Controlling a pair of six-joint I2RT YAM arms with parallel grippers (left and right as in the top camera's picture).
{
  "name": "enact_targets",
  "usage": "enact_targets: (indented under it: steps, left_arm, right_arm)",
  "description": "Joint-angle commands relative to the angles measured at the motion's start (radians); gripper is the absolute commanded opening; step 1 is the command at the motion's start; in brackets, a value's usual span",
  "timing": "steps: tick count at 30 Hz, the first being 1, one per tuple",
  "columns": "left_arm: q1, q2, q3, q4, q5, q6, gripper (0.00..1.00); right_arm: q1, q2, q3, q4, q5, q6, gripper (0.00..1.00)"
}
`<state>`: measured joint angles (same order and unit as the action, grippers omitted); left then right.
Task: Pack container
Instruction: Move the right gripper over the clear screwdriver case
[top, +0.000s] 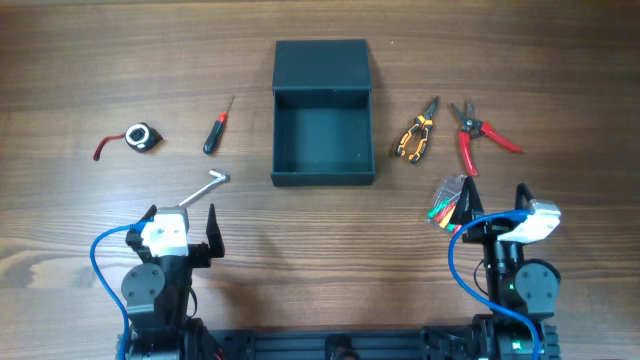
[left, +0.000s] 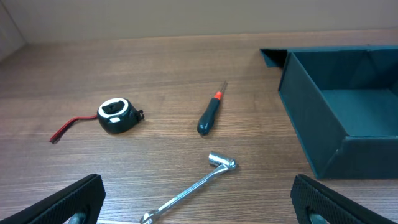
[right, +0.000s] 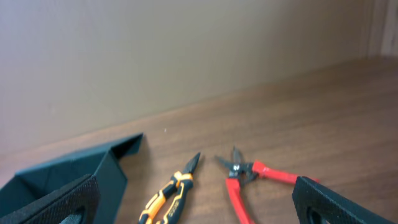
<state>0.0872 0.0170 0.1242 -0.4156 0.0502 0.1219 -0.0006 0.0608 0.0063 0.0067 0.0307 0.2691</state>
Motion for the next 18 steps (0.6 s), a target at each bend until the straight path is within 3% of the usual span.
enact_targets:
  steps: [1, 7, 10, 12, 15, 18]
  left_arm:
    - [0.003, 0.006, -0.003, 0.003, 0.001, 0.004, 1.00]
    - [0.003, 0.006, -0.003, 0.003, 0.003, 0.003, 1.00]
    - [0.003, 0.007, -0.003, 0.007, 0.056, -0.011, 1.00]
    - [0.003, 0.007, -0.003, 0.034, 0.091, -0.118, 1.00]
    - [0.003, 0.009, 0.000, 0.048, 0.092, -0.260, 1.00]
    - [0.003, 0.038, 0.017, 0.047, 0.099, -0.325, 1.00]
  right_arm:
    - [0.000, 0.080, -0.001, -0.001, -0.060, 0.023, 1.00]
    - [0.000, 0.192, -0.001, -0.004, -0.103, 0.025, 1.00]
    - [0.000, 0.247, -0.001, 0.004, -0.111, 0.110, 1.00]
    - [0.000, 0.276, -0.001, 0.007, -0.130, 0.187, 1.00]
    - [0.000, 0.308, 0.009, 0.013, -0.228, 0.164, 1.00]
    - [0.000, 0.357, 0.068, -0.026, -0.250, 0.163, 1.00]
